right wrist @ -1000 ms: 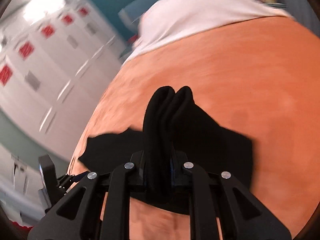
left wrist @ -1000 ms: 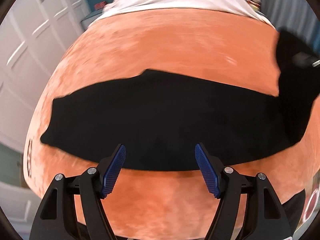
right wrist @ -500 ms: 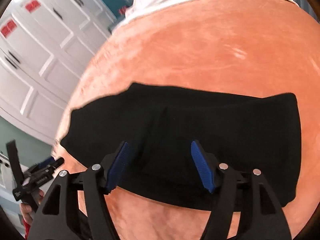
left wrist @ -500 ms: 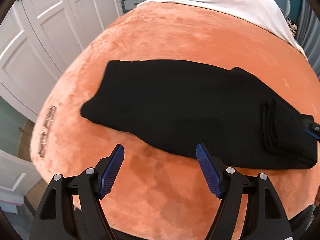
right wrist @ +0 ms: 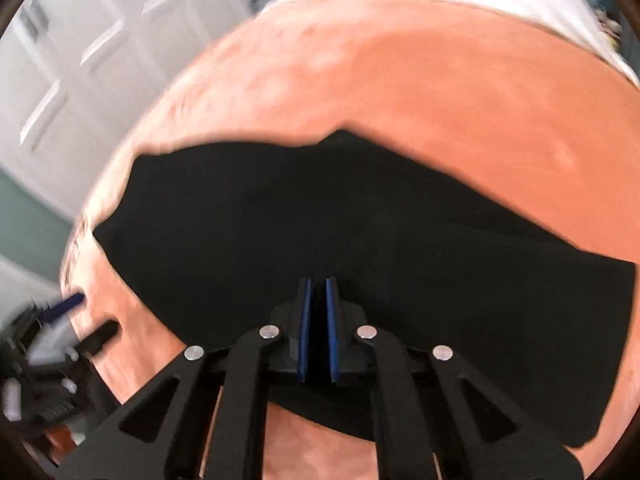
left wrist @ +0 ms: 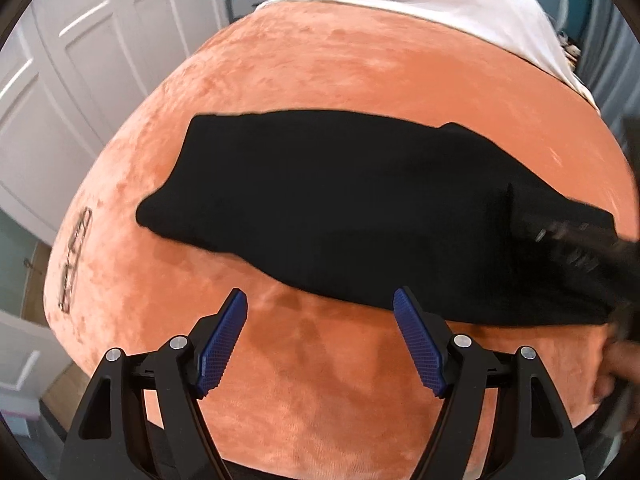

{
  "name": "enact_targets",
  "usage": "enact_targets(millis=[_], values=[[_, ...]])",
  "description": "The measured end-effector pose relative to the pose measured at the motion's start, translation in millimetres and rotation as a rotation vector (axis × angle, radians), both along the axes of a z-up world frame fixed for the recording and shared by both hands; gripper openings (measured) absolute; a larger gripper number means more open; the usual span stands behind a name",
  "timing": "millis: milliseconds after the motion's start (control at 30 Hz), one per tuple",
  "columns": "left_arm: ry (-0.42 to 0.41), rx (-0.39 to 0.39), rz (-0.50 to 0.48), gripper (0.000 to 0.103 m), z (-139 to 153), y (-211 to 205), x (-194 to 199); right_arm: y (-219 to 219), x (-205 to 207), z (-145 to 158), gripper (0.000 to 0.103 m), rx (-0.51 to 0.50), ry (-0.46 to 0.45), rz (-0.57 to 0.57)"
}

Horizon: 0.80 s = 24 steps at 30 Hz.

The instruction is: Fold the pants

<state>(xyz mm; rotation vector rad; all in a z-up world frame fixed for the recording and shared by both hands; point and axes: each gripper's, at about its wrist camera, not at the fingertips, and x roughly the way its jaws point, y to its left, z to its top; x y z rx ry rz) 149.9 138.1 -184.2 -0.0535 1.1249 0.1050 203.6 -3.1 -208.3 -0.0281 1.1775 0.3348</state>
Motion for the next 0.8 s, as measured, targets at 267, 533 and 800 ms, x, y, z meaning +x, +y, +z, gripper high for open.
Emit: enact_targets(millis=[267, 533, 800], values=[[-0.025, 0.017, 0.043, 0.077, 3, 26, -6, -7, -35, 20, 0.094, -0.093, -0.141, 0.039], [-0.009, -0.019, -0.015, 0.077, 2, 10, -1, 9, -28, -11, 0.015, -0.200, -0.111, 0.045], [0.003, -0.125, 0.108, 0.078, -16, 52, 23, 34, 8, -23, 0.020, -0.086, -0.028, 0.012]])
